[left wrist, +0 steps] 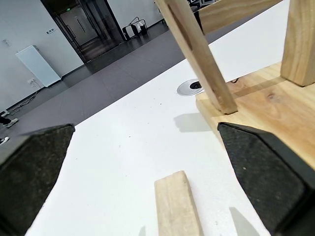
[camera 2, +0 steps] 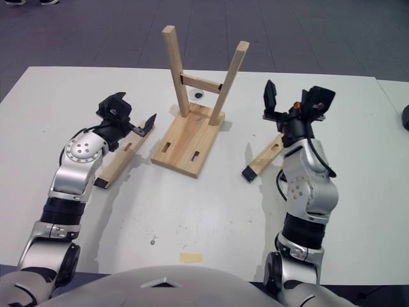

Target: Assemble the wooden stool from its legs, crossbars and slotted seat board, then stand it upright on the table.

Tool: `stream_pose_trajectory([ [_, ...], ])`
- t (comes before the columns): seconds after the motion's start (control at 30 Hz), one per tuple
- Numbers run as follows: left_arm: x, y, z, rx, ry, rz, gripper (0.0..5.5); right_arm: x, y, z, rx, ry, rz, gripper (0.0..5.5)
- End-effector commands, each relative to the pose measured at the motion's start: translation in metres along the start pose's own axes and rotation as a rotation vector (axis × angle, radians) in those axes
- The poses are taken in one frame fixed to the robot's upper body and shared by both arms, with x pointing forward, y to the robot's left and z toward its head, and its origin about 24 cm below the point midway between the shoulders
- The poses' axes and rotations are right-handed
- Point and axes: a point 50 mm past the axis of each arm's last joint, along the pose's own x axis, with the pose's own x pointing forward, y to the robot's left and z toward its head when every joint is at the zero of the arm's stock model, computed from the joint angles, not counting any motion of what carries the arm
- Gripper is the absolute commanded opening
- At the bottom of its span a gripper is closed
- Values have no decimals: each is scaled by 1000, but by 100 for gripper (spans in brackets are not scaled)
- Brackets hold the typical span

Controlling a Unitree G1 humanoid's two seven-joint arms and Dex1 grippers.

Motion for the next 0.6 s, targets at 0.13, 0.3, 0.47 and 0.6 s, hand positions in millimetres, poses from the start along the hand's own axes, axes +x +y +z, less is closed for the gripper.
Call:
stream_pose_trajectory([
  [0.13, -3, -27, -36, -53, 122, -143, 540, 3, 0, 1, 33, 11, -12, 536],
  [0.3, -14, -39, -53, -16, 191, -220, 540, 4, -5, 4, 22, 4, -24, 536],
  [0.47, -13, -54, -35, -16, 113, -281, 540, 3, -7, 2, 7, 11, -25, 536],
  [0.6, -10, -73, -2, -1, -9, -383, 540, 0, -19, -1, -22, 27, -55, 536],
])
